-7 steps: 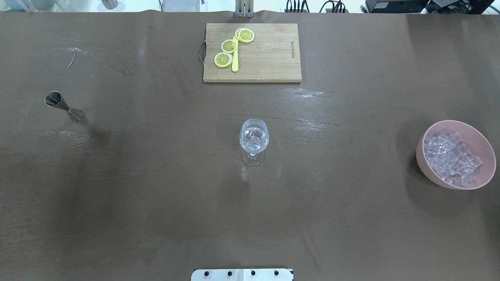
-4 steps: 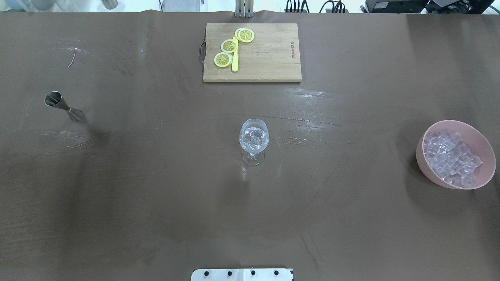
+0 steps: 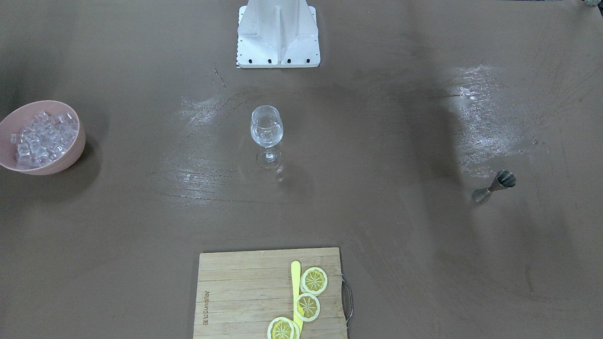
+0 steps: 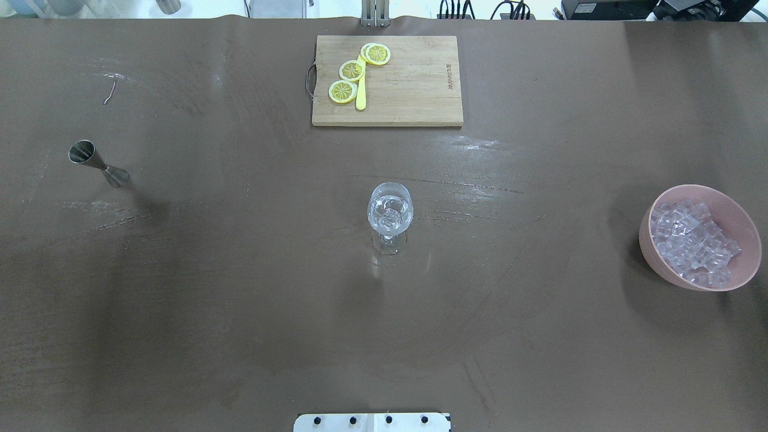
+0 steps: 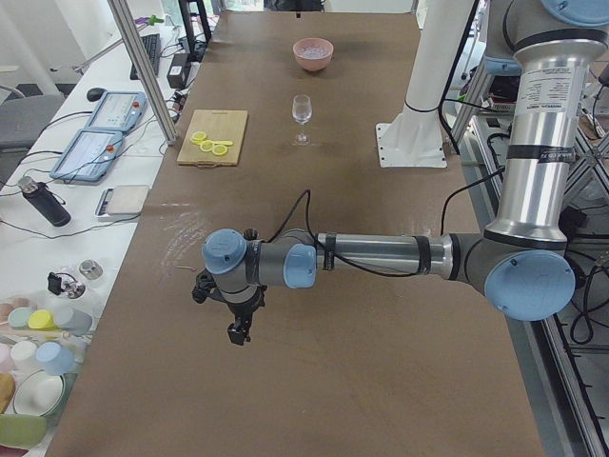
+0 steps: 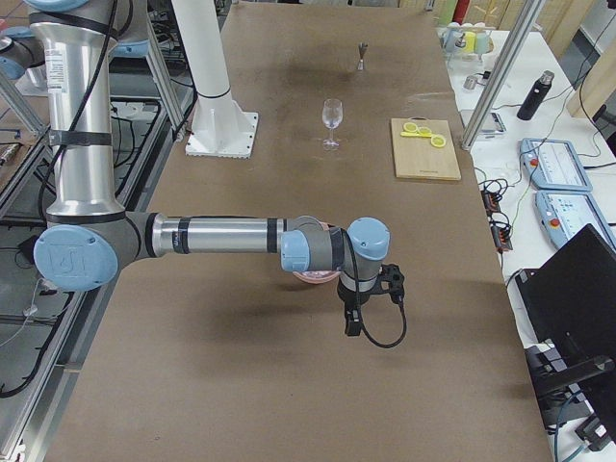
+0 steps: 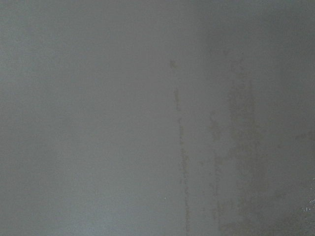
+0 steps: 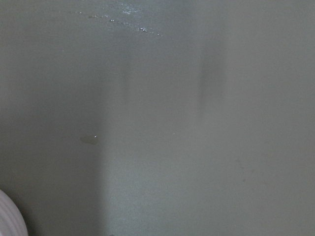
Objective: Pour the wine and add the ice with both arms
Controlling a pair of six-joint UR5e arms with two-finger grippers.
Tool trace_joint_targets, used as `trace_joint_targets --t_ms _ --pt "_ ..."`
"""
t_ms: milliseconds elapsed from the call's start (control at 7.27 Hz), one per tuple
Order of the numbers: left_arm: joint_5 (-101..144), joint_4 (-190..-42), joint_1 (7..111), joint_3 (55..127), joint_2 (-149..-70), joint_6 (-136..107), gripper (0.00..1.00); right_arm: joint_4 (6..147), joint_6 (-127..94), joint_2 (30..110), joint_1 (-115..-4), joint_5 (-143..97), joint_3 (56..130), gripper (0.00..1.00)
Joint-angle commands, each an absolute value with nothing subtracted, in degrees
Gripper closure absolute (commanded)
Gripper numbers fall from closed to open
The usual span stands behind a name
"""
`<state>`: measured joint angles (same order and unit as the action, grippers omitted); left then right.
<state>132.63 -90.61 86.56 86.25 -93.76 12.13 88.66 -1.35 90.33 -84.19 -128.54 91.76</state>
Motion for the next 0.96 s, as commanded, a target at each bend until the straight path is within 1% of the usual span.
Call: trace_joint_targets --t_ms 0,826 --pt "132.37 -90.88 86.40 86.13 -93.69 12.13 0.02 88.77 -1.58 89.65 -85.24 -130.76 92.72 0.00" --pt "132.45 -91.14 86.40 86.22 -93.78 12.13 0.02 88.59 -0.62 89.82 -85.43 -132.98 95.01 0.00"
